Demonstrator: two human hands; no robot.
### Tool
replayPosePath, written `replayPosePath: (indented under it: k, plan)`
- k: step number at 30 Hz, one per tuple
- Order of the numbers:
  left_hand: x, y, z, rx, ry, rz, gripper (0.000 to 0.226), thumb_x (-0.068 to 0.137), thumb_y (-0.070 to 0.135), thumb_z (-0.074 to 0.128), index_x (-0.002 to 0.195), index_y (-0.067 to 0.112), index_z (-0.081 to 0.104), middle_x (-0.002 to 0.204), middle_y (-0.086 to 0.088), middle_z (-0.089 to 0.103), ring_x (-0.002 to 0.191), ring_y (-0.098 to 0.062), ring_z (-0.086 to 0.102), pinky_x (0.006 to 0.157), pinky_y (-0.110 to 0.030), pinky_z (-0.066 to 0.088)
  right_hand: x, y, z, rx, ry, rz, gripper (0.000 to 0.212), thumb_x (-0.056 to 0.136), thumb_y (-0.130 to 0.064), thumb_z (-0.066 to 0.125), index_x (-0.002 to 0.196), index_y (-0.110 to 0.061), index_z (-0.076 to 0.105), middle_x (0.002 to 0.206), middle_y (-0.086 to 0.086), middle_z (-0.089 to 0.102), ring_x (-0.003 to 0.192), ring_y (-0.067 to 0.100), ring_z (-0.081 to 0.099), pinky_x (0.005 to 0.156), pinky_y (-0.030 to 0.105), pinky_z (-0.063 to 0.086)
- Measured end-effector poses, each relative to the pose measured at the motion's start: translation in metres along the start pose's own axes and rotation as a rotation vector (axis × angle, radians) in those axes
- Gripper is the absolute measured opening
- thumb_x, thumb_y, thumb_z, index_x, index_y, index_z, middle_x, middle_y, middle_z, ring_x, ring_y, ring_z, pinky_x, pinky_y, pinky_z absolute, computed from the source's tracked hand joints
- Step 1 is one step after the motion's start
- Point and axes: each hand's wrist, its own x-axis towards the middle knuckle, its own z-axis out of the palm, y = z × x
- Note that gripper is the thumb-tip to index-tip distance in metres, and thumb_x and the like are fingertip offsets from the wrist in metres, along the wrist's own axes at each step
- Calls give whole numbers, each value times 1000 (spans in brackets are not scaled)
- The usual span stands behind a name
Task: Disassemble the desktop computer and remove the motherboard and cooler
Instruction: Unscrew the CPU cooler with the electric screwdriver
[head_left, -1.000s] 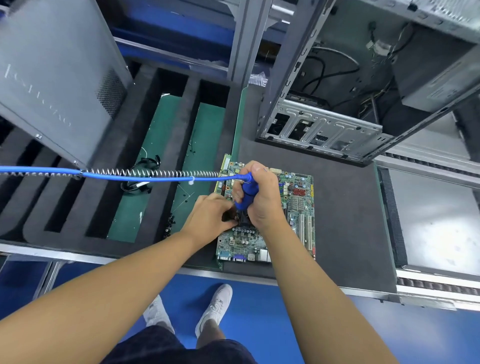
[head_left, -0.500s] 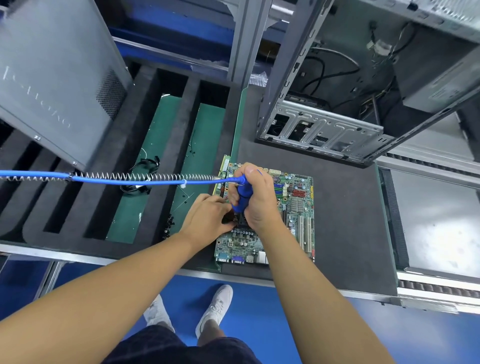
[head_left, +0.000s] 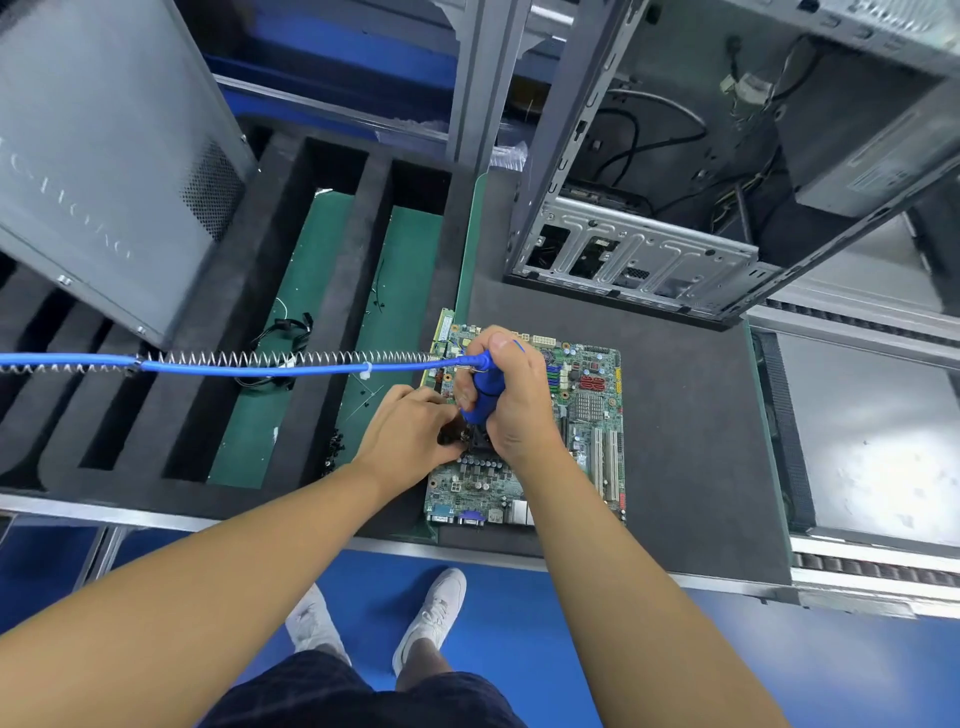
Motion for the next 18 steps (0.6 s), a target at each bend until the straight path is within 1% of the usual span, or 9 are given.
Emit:
replayPosePath:
  k: [4,7,9,11,13,15,16,18]
  plan:
    - [-2,0,2,16,39,6,24,77,45,75,78,21,69,79,12,63,85,-9,55,83,-27,33,-2,-1,5,-146,9,-17,26,83,-36,52,63,-19,51,56,7,39,45,20,39,47,29,33]
    - [-2,4,-1,-32,70,12,20,74,37,79,76,26,61,78,15,63,79,-10,57,76,-27,38,-8,0,11,-281,-10,-44,24,81,-40,51,62,-25,54,55,-4,38,51,17,33,48,27,29]
    - [-3,4,-2,-52,69,27,22,75,36,79,76,27,59,76,17,63,76,-8,56,73,-27,40,-12,-1,12,-277,5,-50,26,81,-41,52,64,-23,54,55,-6,37,52,15,32,48,27,28]
    - [-4,4,-2,-63,81,42,20,76,36,78,79,26,61,77,15,65,74,-9,57,70,-27,44,-14,-2,11,-264,8,-78,23,82,-40,52,65,-24,55,56,-6,41,54,11,35,51,26,31]
    - [-5,5,-3,-90,104,42,21,73,31,81,77,27,61,70,12,65,62,-12,58,57,-27,47,-16,-3,12,-308,-18,-106,20,82,-37,51,66,-27,56,62,-8,48,59,10,40,56,24,34]
    - [-5,6,-4,-92,117,55,23,69,26,84,74,25,61,63,9,64,52,-14,57,46,-26,46,-17,-4,14,-348,-43,-98,18,82,-35,50,67,-25,55,66,-10,50,63,10,42,59,24,35]
    - [-5,5,-4,-91,126,70,24,68,24,84,73,25,61,63,8,64,51,-14,57,45,-24,44,-18,-4,14,-345,-45,-91,18,82,-34,50,67,-24,55,66,-10,50,63,11,41,59,24,35]
    - [-3,4,-5,-84,133,91,22,70,26,82,76,25,61,67,9,66,57,-14,59,49,-24,43,-17,-5,12,-331,-39,-87,19,82,-34,50,67,-23,54,64,-11,48,61,11,40,57,25,33]
